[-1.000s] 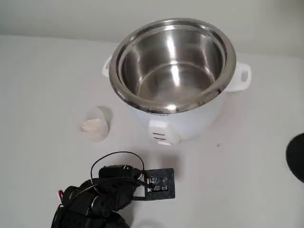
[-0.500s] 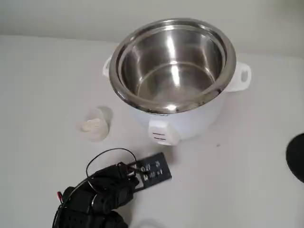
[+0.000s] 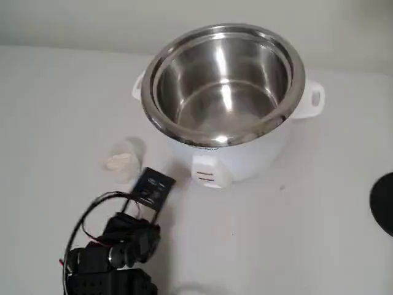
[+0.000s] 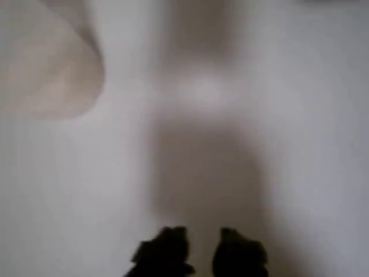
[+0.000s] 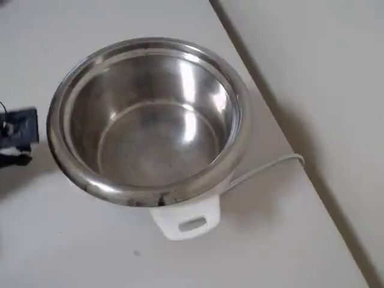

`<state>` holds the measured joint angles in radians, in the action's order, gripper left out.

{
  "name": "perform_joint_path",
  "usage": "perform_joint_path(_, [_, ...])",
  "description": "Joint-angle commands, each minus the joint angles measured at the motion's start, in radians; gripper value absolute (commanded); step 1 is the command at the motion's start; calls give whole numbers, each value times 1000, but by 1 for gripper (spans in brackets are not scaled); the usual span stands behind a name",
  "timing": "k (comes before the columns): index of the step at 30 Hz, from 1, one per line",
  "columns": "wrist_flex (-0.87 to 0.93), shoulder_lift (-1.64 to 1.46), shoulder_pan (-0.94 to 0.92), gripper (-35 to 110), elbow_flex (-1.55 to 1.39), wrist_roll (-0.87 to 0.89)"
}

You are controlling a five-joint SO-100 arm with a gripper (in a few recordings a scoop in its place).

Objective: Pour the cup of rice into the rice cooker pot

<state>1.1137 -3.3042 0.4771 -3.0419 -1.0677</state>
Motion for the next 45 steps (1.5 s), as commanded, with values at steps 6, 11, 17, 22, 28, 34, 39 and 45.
perform_joint_path(6, [-330, -18, 118, 28, -48, -252])
perform_joint_path(11, [-537, 80, 127, 41, -64, -299])
perform_joint_path(17, [-1146, 739, 87, 46, -57, -299])
perform_joint_path(22, [-1805, 1347, 51, 48, -9, -308])
perform_joint_path(28, [-2391, 1894, 35, 51, 152, -371])
perform_joint_path(34, [-2753, 2318, 40, 55, 351, -454])
perform_joint_path(39, [-2793, 2404, 67, 57, 457, -462])
perform_joint_path(45, [-2744, 2424, 86, 57, 583, -474])
